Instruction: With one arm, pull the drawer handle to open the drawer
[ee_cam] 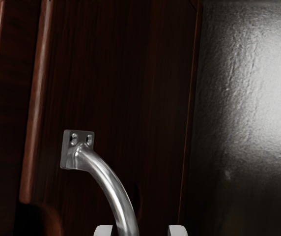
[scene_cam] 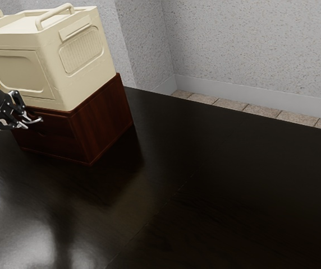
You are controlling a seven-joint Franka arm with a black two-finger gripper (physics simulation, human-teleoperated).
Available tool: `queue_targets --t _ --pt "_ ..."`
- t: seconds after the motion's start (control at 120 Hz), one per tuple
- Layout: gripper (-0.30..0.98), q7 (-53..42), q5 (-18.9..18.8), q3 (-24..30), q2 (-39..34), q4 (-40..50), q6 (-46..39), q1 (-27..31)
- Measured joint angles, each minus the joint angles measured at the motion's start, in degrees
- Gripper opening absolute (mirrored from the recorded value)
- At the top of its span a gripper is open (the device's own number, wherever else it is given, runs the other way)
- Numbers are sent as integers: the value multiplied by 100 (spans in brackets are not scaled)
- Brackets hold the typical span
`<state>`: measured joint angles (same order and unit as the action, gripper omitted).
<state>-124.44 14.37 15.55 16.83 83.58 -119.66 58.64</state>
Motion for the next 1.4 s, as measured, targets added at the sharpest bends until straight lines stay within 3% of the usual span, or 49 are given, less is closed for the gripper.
queue_targets --t 0.933,1.4 --pt "1 9 41 -52 -25 89 24 20" --pt "-2 2 63 -134 -374 489 26 79"
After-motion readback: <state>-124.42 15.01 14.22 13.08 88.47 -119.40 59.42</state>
